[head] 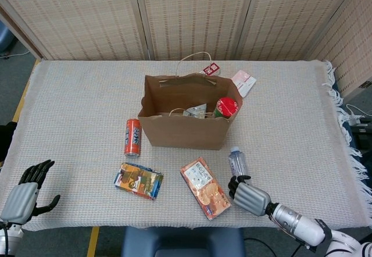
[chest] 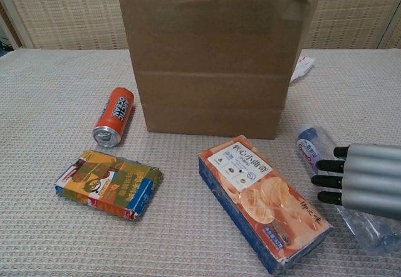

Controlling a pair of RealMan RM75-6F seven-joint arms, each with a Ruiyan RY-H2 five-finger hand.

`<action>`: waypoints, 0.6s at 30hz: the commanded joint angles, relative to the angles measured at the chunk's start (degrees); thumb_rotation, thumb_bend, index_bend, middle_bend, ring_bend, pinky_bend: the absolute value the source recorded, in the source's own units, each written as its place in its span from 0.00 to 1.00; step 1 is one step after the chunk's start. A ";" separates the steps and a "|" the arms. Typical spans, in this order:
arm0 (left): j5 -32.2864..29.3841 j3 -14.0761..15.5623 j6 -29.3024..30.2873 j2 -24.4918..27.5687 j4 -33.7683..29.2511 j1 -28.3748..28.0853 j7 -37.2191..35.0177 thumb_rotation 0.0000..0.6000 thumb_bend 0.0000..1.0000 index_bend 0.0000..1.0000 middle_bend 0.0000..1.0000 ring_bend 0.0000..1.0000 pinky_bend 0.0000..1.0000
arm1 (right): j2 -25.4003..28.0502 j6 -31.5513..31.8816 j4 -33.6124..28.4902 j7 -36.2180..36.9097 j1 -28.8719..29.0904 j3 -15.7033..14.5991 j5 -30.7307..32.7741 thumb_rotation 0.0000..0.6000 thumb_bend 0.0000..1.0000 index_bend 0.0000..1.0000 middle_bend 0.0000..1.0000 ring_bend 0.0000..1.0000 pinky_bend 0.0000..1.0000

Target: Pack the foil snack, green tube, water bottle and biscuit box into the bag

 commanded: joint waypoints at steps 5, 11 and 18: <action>-0.10 0.02 -0.21 -0.10 -0.04 -0.11 0.47 1.00 0.33 0.00 0.00 0.00 0.01 | 5.24 10.63 -2.98 7.16 -0.78 1.20 -3.27 1.00 0.23 0.61 0.55 0.53 0.54; -0.28 -0.02 -0.20 -0.19 -0.21 -0.11 0.83 1.00 0.33 0.00 0.00 0.00 0.01 | 10.34 20.44 -8.80 11.71 -1.48 4.98 -4.93 1.00 0.23 0.61 0.55 0.53 0.54; -0.45 -0.08 -0.16 -0.18 -0.27 -0.08 0.86 1.00 0.33 0.00 0.00 0.00 0.01 | 15.58 28.66 -16.43 14.73 -1.75 11.48 -4.48 1.00 0.23 0.61 0.55 0.53 0.54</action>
